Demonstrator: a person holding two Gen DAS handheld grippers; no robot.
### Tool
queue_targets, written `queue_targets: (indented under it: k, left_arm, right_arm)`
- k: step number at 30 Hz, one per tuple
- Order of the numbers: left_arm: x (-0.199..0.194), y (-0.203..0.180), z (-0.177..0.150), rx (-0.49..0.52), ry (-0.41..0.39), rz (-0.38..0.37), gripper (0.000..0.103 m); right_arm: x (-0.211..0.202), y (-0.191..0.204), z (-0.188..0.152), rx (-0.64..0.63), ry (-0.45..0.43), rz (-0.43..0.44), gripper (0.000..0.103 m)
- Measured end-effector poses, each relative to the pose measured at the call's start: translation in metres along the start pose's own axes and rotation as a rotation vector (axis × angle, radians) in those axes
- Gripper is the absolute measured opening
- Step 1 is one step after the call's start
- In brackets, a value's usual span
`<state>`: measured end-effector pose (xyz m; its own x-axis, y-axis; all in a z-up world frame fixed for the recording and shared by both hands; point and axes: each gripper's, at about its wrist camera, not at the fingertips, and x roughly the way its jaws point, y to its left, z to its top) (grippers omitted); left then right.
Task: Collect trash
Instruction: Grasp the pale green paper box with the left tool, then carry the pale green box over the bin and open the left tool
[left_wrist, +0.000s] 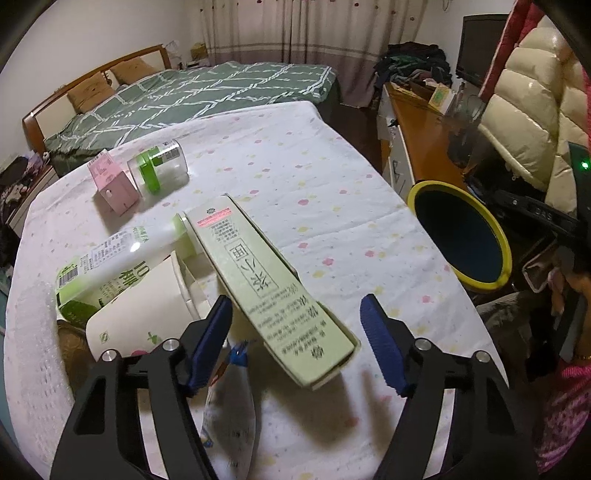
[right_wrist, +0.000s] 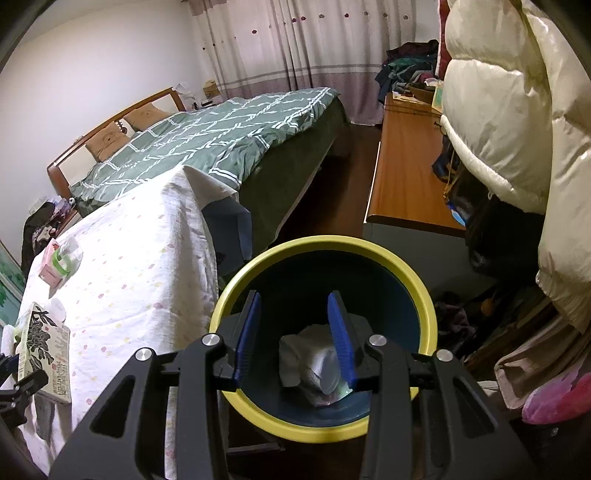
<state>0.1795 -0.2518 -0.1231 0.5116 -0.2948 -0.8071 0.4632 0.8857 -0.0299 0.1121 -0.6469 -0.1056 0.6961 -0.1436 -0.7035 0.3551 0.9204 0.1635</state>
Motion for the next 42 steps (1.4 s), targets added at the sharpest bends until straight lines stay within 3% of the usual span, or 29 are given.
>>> queue_targets:
  k: [11,19,27,42]
  left_arm:
    - [0.009,-0.007,0.009,0.036,-0.004,0.037,0.061]
    - [0.000,-0.014,-0.002,0.092,-0.011,-0.058,0.044]
    - [-0.019,-0.011,0.001,0.110,-0.053,-0.086,0.032]
    - [-0.038,-0.017,0.011,0.113,-0.087,-0.128,0.031]
  right_arm:
    - [0.000,-0.012,-0.009,0.014,-0.007,-0.014,0.036]
    - [-0.003,-0.018,-0.013,0.019,-0.008,-0.016,0.036]
    - [-0.007,-0.018,-0.016,0.015,-0.016,-0.009,0.036]
    - [-0.021,-0.019,-0.030,0.011,-0.018,0.000,0.036]
